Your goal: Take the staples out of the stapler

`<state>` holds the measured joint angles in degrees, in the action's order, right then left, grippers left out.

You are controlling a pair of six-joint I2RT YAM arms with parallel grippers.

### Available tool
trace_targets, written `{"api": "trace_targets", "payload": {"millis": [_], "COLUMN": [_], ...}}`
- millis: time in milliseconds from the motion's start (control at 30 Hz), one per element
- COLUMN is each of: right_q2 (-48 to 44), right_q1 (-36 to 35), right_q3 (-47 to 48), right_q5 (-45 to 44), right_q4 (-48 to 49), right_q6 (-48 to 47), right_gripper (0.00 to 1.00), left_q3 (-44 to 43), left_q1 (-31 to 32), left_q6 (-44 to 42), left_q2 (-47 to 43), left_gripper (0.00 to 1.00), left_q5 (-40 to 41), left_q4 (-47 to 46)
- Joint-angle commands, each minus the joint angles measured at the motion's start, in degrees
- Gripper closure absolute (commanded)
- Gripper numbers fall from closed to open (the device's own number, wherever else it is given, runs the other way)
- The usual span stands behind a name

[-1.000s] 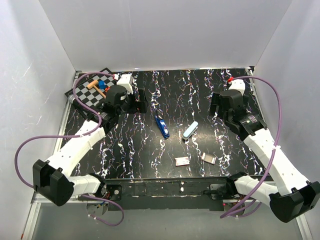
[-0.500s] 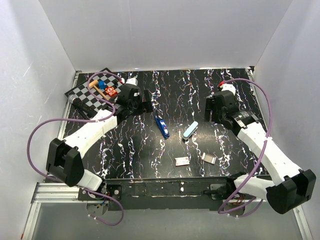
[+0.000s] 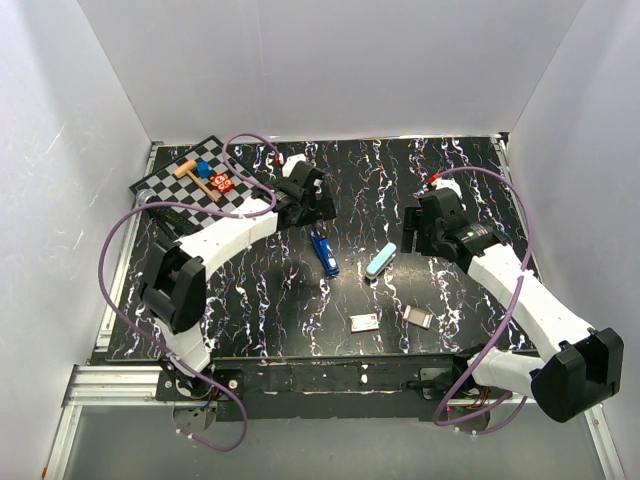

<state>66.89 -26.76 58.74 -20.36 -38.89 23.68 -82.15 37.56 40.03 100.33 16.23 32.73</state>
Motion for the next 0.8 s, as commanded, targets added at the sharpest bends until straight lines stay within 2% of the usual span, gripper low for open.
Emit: {"api": "trace_targets", "payload": {"millis": [0, 233, 467, 767], "right_q2": [-1.5, -1.9, -1.0, -0.4], "right_q1": [-0.4, -0.6, -0.6, -0.6], "right_q3": [-1.7, -3.6, -3.5, -4.0], "right_q5": [0.7, 1.4, 2.4, 3.9], "right_q4": [1.6, 2.2, 2.3, 3.1], "right_q6": [0.7, 0.7, 0.6, 0.7], "right_gripper": [0.13, 0.13, 0.13, 0.13], "left_q3": [-6.2, -14.5, -18.1, -20.9], "left_q1": [0.8, 2.0, 2.5, 2.6], "left_q6": [5.8, 10.1, 11.0, 10.4], "left_q2": [3.5, 11.9, 16.3, 20.5], "left_gripper": [0.02, 0.02, 0.02, 0.1], "left_q5": [4.8, 8.2, 9.2, 8.0], "left_q4": [5.7, 13.6, 15.6, 16.7]}}
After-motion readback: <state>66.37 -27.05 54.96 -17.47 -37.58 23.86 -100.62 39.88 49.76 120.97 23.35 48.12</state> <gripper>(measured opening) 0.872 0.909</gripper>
